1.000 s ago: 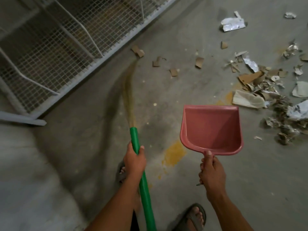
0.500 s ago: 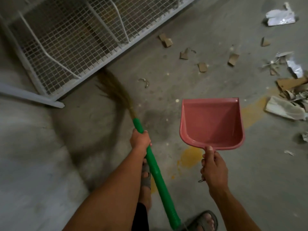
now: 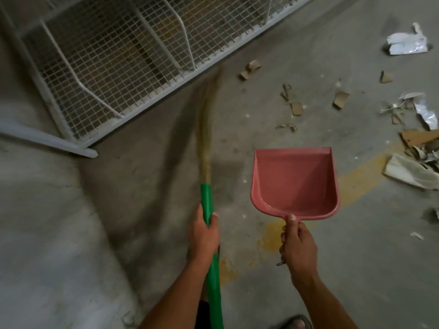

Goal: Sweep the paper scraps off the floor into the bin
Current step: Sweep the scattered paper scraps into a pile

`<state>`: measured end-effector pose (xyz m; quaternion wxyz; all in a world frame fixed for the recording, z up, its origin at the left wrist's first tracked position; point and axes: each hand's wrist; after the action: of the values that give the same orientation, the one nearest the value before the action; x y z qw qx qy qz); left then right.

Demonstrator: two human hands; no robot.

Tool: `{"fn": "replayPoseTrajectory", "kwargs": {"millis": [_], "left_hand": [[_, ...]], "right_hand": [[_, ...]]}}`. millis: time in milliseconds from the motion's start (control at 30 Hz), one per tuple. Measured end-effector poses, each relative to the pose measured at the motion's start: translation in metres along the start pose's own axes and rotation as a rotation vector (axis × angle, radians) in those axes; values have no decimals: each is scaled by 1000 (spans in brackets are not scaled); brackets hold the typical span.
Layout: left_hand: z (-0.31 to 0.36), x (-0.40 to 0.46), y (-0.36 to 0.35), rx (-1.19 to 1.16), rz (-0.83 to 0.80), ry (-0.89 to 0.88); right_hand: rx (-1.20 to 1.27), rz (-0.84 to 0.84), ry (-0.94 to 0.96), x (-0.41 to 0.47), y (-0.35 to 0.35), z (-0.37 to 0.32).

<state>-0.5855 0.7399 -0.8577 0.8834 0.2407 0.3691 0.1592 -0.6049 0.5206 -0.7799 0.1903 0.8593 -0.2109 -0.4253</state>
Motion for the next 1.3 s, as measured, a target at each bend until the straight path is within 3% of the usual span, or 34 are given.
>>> {"fn": "replayPoseTrajectory", "kwargs": {"millis": [233,367,500,1000,1167,1300], "left_hand": [[-62,47,64,-38,346,215],[-100,102,82,-41,392,415],[-33,99,87,-13,253,428],[158,154,-67,477,-314,-122],[188,152,-104,602,-432,-289],[194,140,-114,699,-625,-404]], "right_hand": [[-10,-82,58,-18,-38,-13],[6,-140,54,-29,-52,-12],[-9,-145,49,-33,-56,-5],[183,72,-116,14,-15,-19],[212,144,-138,31,-12,-37],[257,170,-159,33,-13,-51]]}}
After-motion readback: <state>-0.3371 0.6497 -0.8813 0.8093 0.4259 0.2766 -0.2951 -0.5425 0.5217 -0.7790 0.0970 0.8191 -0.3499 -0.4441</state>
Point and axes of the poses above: each hand's wrist, its own x-axis towards the middle knuckle, its own y-axis out of the back of the hand, z = x × y, and after that the axes turned 8 degrees about -x, right-handed
